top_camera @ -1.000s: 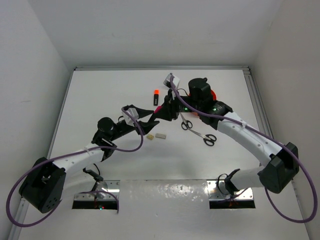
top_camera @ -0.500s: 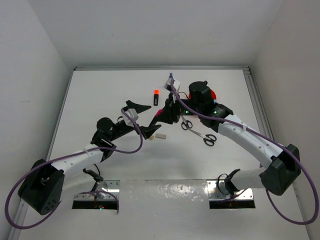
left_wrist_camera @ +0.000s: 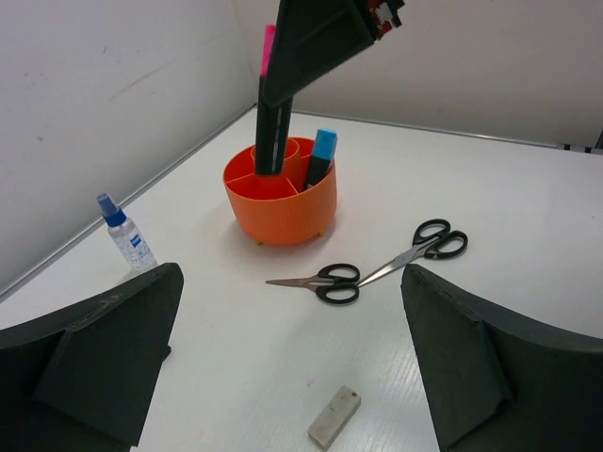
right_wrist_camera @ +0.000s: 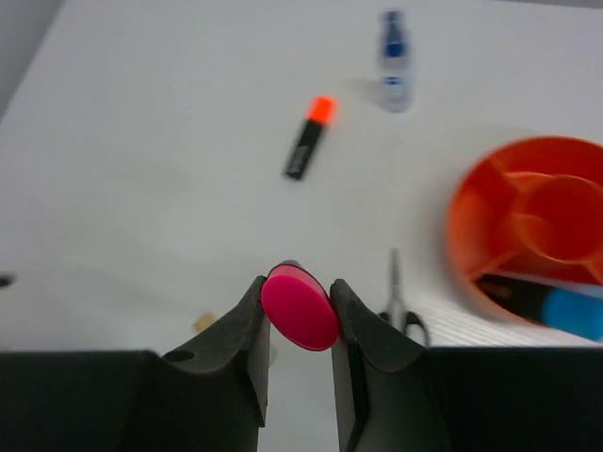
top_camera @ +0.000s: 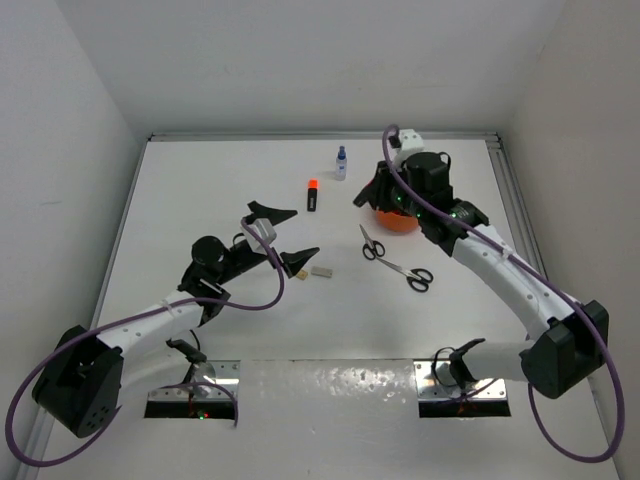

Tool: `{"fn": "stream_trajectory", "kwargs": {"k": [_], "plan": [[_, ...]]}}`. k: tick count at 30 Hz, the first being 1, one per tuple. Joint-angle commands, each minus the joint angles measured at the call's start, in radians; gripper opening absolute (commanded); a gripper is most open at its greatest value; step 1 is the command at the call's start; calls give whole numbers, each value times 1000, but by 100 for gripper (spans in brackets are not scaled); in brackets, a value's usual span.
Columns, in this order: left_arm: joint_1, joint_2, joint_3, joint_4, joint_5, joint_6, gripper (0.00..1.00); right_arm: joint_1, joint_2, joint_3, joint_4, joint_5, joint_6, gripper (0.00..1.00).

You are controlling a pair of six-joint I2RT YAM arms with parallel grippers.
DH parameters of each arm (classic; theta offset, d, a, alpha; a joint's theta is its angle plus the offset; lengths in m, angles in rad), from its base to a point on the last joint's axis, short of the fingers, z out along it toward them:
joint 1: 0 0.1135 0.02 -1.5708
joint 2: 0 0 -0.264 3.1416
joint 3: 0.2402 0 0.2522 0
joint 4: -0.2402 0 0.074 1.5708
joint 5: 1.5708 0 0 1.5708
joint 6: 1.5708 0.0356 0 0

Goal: Sort the stationery into containers
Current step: Place the pen in the storage box.

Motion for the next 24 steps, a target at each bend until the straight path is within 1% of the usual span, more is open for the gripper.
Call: {"fn": "stream_trajectory", "kwargs": {"k": [1, 5, 9, 11, 16, 24], "plan": [[8, -21, -16, 10, -15, 13, 100, -48, 12, 50, -57, 326, 96, 0], [8, -28, -16, 7, -19, 16, 100, -103, 70, 80, -72, 405, 133, 0], [16, -36, -21, -1, -27, 16, 100, -117, 114, 67, -40, 472, 152, 0], [17, -41, -24, -7, -29, 16, 100, -125, 134, 54, -19, 491, 164, 0], [25, -39, -25, -5, -35, 18, 100, -133, 189, 43, -25, 525, 201, 0], [28, -36, -25, 2, -39, 15, 99, -134, 223, 3, -12, 538, 251, 0]]}}
